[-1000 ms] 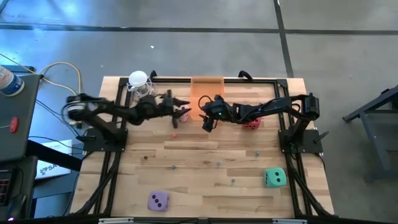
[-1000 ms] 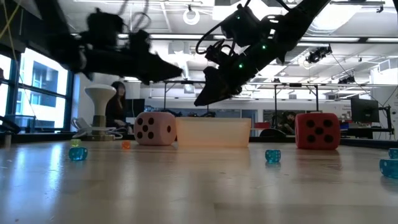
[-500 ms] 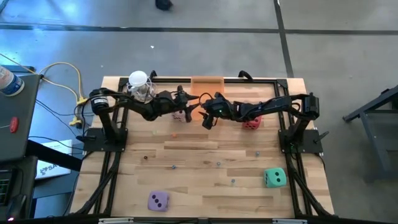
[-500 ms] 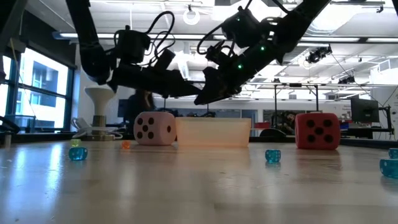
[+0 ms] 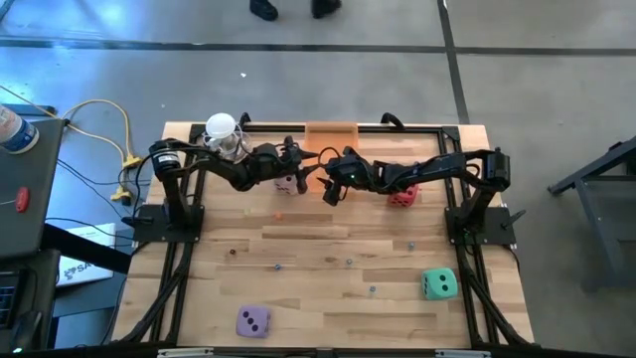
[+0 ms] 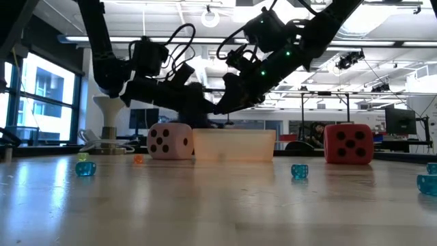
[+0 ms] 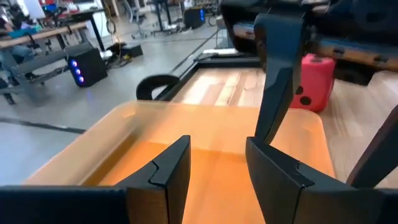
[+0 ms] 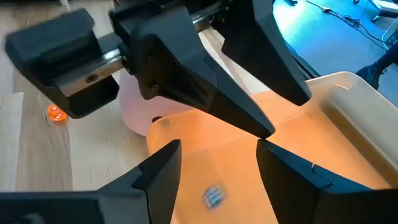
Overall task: Pick & Place Dice
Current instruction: Put the dark blue die into the orange bin, then put the red die into the orange bin
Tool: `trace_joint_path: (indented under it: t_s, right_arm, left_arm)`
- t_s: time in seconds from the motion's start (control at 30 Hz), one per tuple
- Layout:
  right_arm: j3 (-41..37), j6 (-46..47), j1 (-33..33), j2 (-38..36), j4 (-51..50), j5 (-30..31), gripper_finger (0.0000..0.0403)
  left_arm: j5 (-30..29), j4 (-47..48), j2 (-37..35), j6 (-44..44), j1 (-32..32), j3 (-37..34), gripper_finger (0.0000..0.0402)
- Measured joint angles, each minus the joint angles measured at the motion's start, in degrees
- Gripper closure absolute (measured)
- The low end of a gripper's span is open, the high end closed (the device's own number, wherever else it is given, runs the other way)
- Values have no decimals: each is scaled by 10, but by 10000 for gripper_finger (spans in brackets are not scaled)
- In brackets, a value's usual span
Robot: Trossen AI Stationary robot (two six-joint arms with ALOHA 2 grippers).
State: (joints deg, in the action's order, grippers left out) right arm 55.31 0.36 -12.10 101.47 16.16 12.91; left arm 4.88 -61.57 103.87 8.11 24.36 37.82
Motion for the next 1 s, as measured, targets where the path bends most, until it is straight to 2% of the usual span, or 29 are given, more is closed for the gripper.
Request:
trace_joint_path:
  t_s: [0.27,0.47,0.6,0.77,0.87,1.0]
  right_arm:
    - [0,-10,1,0,4,10,201]
    - [-1,-48,29,-27,8,89,201]
    - [-1,-49,66,-52,-14,112,201]
    - [0,-19,125,-80,-71,154,201]
    - [0,13,164,-87,-107,214,201]
    - [0,62,212,-104,-173,309,201]
  left_arm:
    - [-9,-11,-3,-13,-7,-1,254]
    - [-6,11,-80,-46,-32,-5,254]
    - [-6,136,-170,-66,-51,-5,254]
    - [2,368,-281,-85,-75,-5,254]
    - [20,460,-333,-116,-91,-5,254]
    - [74,503,-373,-176,-118,-5,254]
